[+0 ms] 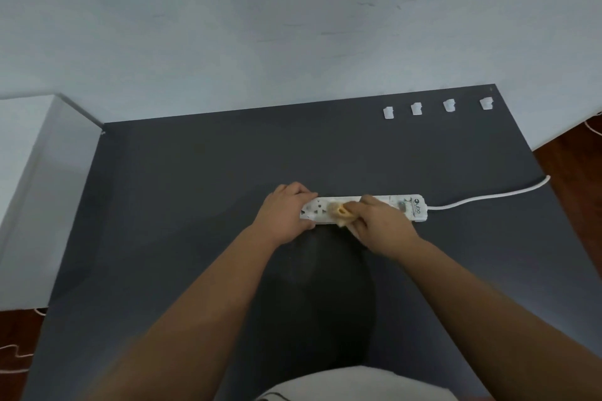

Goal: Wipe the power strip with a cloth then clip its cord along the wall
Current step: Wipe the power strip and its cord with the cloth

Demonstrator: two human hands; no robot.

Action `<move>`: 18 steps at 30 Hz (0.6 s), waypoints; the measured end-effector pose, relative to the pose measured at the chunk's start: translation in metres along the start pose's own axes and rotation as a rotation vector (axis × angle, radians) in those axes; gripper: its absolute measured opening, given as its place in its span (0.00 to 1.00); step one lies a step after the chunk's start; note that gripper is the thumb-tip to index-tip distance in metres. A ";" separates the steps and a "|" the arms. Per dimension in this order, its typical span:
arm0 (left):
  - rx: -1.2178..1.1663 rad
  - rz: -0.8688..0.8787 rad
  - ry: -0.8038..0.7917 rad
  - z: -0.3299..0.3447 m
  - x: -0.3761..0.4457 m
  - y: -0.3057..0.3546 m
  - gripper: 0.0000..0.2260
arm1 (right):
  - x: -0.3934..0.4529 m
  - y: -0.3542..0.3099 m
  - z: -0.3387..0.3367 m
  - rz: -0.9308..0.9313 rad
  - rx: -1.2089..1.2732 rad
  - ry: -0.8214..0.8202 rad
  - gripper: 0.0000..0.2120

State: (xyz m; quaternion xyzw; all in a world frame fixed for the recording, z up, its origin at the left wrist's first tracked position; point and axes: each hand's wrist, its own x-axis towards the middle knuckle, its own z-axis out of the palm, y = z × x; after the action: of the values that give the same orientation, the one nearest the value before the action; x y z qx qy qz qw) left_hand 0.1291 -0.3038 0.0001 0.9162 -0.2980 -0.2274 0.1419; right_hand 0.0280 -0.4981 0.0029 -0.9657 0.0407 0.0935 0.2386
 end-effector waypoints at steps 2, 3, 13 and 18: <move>-0.028 0.003 -0.015 0.000 0.003 0.006 0.30 | -0.003 0.008 -0.008 0.004 0.046 0.096 0.13; -0.043 0.002 -0.019 0.000 0.005 0.008 0.30 | -0.001 0.017 -0.013 0.102 0.074 0.219 0.14; -0.096 -0.031 -0.011 0.002 0.007 0.009 0.29 | -0.013 0.021 -0.008 0.144 0.080 0.212 0.13; -0.127 -0.047 0.011 0.007 0.005 0.008 0.29 | -0.019 0.003 0.005 0.011 0.006 -0.014 0.15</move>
State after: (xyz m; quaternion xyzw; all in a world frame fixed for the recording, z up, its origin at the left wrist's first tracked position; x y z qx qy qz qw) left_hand 0.1252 -0.3136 -0.0040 0.9132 -0.2606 -0.2441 0.1962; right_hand 0.0084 -0.4982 0.0013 -0.9641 0.0448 0.1013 0.2412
